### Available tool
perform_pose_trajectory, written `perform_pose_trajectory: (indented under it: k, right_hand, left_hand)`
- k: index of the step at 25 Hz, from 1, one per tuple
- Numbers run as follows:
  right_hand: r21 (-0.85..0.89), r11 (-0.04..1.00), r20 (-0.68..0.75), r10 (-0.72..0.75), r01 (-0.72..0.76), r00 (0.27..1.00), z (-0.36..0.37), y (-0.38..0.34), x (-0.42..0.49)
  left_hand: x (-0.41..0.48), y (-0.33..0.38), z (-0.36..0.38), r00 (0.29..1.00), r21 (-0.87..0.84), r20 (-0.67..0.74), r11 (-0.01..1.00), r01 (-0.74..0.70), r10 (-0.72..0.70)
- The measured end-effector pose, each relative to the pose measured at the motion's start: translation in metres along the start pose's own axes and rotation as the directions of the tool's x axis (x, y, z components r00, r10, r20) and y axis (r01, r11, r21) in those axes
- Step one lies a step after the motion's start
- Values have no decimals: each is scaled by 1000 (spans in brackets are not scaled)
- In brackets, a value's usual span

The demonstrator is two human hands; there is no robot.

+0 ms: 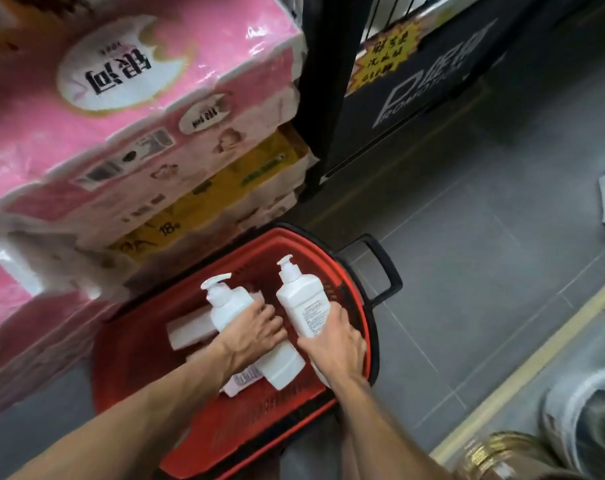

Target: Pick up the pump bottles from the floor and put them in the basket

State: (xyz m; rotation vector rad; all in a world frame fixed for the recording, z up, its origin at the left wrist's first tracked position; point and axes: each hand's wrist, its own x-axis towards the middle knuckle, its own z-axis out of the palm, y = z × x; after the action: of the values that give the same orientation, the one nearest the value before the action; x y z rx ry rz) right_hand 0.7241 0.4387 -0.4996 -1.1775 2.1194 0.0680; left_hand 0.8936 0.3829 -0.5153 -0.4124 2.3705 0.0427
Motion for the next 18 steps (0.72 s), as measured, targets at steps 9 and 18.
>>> perform_pose_trajectory:
  k: [9,18]
  right_hand:
    - [-17,1000,7,23,-23,1000,103,28,81]
    - [61,996,20,57,-58,998,170,49,127]
  left_hand:
    - [96,27,108,1000,-2,14,1000,4,-4]
    - [149,22,134,989,203,-115,977,-64,89]
